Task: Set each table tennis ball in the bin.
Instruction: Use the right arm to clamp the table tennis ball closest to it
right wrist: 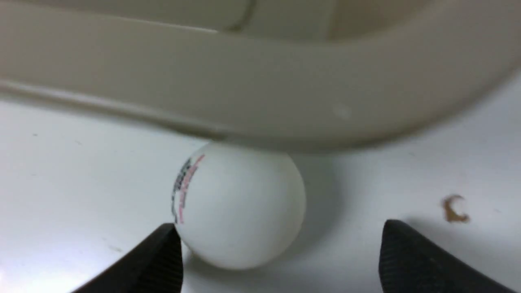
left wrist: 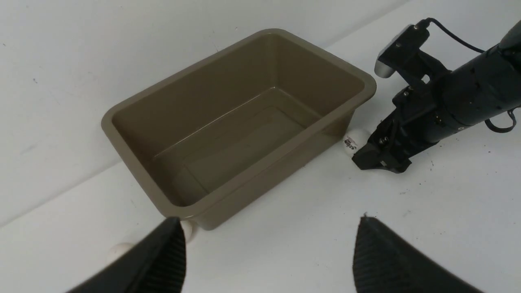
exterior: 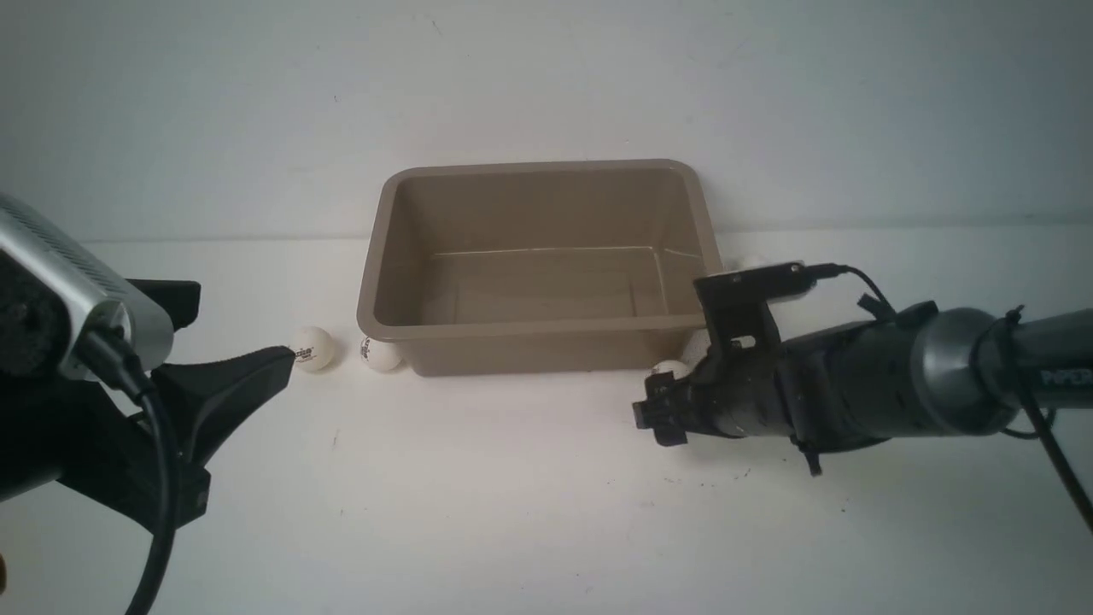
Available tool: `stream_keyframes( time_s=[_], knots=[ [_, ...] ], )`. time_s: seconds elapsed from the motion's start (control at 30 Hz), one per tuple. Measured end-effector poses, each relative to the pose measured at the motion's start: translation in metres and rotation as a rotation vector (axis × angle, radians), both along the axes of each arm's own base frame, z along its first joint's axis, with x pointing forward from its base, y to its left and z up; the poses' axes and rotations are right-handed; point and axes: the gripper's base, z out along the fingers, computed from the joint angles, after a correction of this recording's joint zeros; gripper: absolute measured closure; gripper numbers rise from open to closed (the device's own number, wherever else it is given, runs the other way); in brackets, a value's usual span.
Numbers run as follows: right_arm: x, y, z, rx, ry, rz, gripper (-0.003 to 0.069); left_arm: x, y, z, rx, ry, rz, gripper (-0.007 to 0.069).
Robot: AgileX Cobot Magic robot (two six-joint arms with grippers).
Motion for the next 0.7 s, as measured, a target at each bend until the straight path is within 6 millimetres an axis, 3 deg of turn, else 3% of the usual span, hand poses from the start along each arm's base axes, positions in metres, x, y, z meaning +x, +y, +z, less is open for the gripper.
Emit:
stream_keyframes(
  time_s=[0.27, 0.7],
  knots=[
    [-0.001, -0.007, 0.024, -0.033, -0.069, -0.018, 0.0067, 0.000, 0.000, 0.000, 0.000, 0.000, 0.000, 0.0125],
    [-0.001, -0.010, 0.025, -0.066, -0.079, -0.027, 0.0068, 0.000, 0.000, 0.000, 0.000, 0.002, -0.002, 0.0125]
  ],
)
